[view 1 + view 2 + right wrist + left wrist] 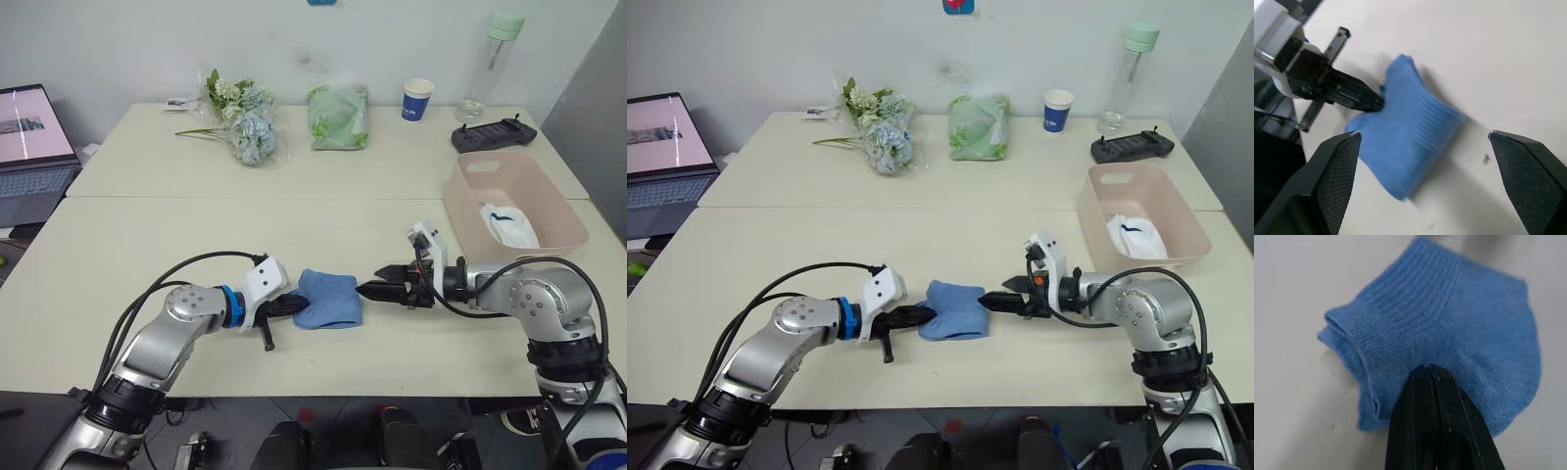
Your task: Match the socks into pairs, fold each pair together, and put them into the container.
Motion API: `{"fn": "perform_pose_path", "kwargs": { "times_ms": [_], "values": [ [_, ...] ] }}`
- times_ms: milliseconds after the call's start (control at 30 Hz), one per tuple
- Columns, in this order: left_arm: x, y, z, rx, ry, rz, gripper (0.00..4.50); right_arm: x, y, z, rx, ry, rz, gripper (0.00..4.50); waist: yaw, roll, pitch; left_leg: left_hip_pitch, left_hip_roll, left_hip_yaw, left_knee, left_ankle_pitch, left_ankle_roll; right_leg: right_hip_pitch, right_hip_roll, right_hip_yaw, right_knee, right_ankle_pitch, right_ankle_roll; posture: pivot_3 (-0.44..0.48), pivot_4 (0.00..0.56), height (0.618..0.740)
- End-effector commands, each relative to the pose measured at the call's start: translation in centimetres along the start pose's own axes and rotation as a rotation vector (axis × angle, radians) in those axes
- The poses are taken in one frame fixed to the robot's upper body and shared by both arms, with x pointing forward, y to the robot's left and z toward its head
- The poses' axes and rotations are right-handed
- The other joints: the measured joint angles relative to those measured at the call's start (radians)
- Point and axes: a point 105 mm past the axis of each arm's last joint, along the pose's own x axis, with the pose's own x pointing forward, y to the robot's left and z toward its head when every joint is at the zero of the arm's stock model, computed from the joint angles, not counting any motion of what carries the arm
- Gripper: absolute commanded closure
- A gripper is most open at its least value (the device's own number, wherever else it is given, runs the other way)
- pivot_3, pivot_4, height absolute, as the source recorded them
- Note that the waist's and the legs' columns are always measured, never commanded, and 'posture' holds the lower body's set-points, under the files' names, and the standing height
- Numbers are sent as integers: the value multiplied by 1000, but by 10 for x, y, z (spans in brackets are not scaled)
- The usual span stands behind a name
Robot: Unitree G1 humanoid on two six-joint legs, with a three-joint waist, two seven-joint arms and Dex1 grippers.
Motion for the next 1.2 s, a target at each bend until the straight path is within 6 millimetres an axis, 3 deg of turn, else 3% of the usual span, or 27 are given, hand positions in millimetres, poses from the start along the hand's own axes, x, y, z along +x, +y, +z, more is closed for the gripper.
{"fn": "perform_pose_path", "kwargs": {
  "times_ms": [33, 400, 667, 833, 1133, 1200],
  "values": [
    [2, -1, -19, 4, 49, 13, 4500, 12, 5, -5, 39, 22, 32, 19, 0, 0, 0, 0, 0, 0, 0, 0, 0, 0, 0, 0, 0, 0, 0, 0, 150, 740],
    [-2, -1, -15, -3, 13, 35, 4500, 58, 26, -17, 265, 45, 185, 19, -4, 1, -2, 1, 1, 0, 0, 0, 0, 0, 1, 0, 1, 0, 0, 0, 150, 740],
    [-2, -8, -10, -5, -11, 35, 4500, 74, 34, -11, 298, 31, 213, 19, -8, 2, -2, 2, 1, 0, 0, 0, 0, 0, 1, 1, 2, 0, 0, 0, 150, 740],
    [-4, -10, -11, -9, -11, 37, 4500, 74, 32, -10, 284, 28, 205, 1222, -8, 2, -2, 2, 1, 0, 0, 0, 0, 0, 1, 0, 2, 0, 0, 0, 150, 740],
    [-6, -8, 1, -15, -66, 37, 4500, 71, 28, -9, 276, 12, 196, 4306, -8, 2, -2, 1, 1, 0, 0, 0, 0, 0, 1, 0, 2, 0, 0, 0, 150, 740],
    [-13, -8, 13, -38, -114, 15, 4500, 66, 26, -4, 265, -10, 189, 4495, -8, 2, -2, 1, 1, 0, 0, 0, 0, 0, 1, 0, 2, 0, 0, 0, 150, 740]
  ]
}}
